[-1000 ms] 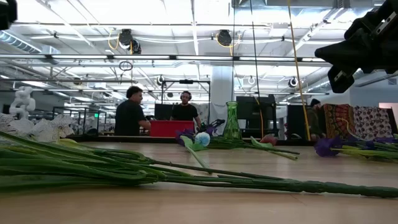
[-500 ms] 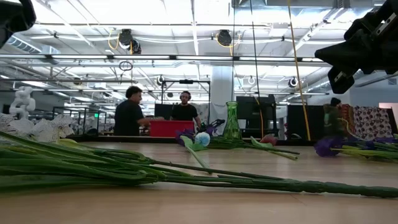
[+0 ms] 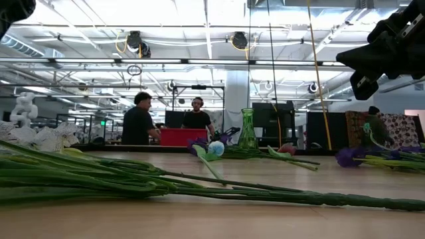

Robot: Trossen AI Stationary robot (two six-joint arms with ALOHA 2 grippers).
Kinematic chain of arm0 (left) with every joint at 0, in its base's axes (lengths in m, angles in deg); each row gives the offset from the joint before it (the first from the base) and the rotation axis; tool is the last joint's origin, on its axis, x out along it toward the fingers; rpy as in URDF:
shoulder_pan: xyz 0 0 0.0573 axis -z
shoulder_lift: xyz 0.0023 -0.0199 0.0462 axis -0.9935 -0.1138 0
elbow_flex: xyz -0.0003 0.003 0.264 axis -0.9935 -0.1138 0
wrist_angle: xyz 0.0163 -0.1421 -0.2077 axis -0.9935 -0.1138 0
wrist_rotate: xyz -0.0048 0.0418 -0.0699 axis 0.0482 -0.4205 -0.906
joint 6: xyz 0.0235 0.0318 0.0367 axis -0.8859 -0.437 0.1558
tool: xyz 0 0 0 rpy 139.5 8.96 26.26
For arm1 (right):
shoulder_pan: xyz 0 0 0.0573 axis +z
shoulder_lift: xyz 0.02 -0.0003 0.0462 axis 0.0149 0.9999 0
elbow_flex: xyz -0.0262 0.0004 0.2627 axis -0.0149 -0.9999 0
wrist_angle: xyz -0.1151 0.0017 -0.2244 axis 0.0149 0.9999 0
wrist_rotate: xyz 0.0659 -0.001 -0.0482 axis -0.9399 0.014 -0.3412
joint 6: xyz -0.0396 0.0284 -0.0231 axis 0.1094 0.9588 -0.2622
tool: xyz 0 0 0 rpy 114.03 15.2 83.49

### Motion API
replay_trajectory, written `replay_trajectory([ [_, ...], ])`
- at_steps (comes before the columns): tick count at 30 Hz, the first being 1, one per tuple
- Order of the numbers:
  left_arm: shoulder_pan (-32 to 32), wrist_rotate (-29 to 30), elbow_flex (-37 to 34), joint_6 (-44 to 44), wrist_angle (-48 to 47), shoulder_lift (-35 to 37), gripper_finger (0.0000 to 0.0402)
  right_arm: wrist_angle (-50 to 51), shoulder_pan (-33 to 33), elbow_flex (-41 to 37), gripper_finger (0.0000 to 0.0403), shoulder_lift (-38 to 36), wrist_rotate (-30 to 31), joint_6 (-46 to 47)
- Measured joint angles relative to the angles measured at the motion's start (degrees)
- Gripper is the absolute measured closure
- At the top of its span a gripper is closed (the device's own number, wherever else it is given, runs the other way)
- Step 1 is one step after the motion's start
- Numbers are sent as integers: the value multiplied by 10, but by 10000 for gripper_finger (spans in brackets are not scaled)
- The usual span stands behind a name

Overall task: Sort flowers into vase by color
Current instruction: Put the top white flowers into the transparent flower vase

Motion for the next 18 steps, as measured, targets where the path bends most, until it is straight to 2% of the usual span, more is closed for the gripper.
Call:
replay_trajectory([
  [4,12,15,0,24,-6,-29,397,0,0,0,403,0,0,0],
  [8,27,64,0,48,-15,-65,398,0,0,0,403,0,0,0],
  [12,41,110,0,114,-45,-101,398,0,0,0,403,0,0,0],
  [18,44,122,-1,218,-63,-148,380,0,0,0,403,0,0,0],
])
